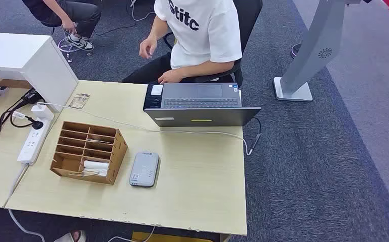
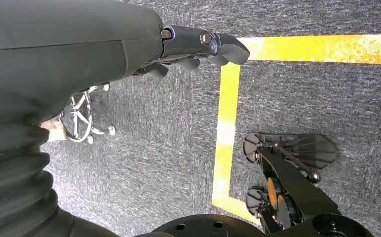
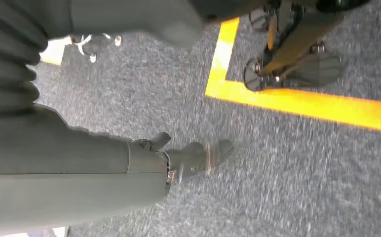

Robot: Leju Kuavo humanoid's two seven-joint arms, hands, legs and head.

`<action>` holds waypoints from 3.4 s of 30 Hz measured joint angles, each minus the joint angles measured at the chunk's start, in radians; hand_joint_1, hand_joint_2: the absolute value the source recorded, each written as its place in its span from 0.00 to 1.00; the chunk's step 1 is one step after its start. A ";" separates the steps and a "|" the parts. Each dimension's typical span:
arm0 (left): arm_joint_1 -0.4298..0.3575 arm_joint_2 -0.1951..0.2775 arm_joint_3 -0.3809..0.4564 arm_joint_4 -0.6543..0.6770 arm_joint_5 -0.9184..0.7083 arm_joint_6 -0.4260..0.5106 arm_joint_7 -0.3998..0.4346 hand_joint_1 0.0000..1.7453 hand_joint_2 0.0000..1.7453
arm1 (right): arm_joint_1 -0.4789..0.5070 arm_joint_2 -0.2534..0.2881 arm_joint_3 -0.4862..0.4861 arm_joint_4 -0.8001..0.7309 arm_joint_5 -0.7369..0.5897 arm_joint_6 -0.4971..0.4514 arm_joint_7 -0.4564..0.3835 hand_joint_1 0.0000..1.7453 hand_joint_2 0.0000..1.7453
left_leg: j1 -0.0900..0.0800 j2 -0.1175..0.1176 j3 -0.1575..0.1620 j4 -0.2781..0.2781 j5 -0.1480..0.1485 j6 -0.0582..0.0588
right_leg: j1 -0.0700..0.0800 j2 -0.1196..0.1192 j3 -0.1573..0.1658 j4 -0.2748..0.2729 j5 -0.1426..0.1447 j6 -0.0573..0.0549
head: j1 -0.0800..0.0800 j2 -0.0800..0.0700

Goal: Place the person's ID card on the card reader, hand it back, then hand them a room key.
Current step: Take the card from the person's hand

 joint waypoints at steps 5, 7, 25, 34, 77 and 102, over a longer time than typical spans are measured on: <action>-0.008 -0.004 0.001 0.000 0.000 0.004 -0.013 0.00 1.00 | -0.010 0.002 -0.003 0.001 0.007 -0.003 -0.008 0.00 1.00 | 0.000 0.000 0.000 0.000 0.000 0.000 | 0.000 0.000 0.000 0.000 0.000 0.000 | 0.000 0.000; -0.025 -0.012 0.004 0.000 0.001 0.014 -0.046 0.00 1.00 | -0.030 0.008 -0.012 0.005 0.022 -0.012 -0.024 0.00 1.00 | 0.000 0.000 0.000 0.000 0.001 0.000 | 0.000 0.000 0.000 0.000 0.001 0.000 | 0.000 0.000; -0.231 -0.128 0.149 0.052 0.013 0.112 -0.451 0.00 1.00 | -0.256 0.117 -0.182 0.075 0.197 -0.136 -0.207 0.00 1.00 | 0.000 0.002 0.001 0.000 0.003 -0.002 | 0.000 0.003 -0.001 0.000 0.005 -0.002 | 0.000 0.000; -0.297 -0.168 0.200 0.075 -0.005 0.130 -0.580 0.00 1.00 | -0.307 0.142 -0.244 0.103 0.265 -0.162 -0.259 0.00 1.00 | 0.003 0.013 0.001 0.000 0.004 -0.003 | 0.003 0.012 -0.003 0.001 0.008 -0.005 | 0.000 0.000; -0.168 -0.145 0.280 0.167 -0.097 0.498 0.062 0.00 0.00 | -0.191 0.029 -0.544 0.183 0.199 -0.676 0.315 0.00 1.00 | 0.002 0.000 -0.001 0.001 0.002 -0.001 | 0.002 0.001 -0.001 -0.001 0.003 -0.003 | 0.001 0.000; -0.146 -0.060 0.335 0.167 -0.086 0.683 -0.054 0.00 1.00 | -0.197 0.023 -0.570 0.183 0.217 -0.650 0.242 0.00 1.00 | 0.002 0.000 -0.001 0.001 0.002 -0.001 | 0.002 0.001 -0.001 -0.001 0.003 -0.003 | 0.002 0.000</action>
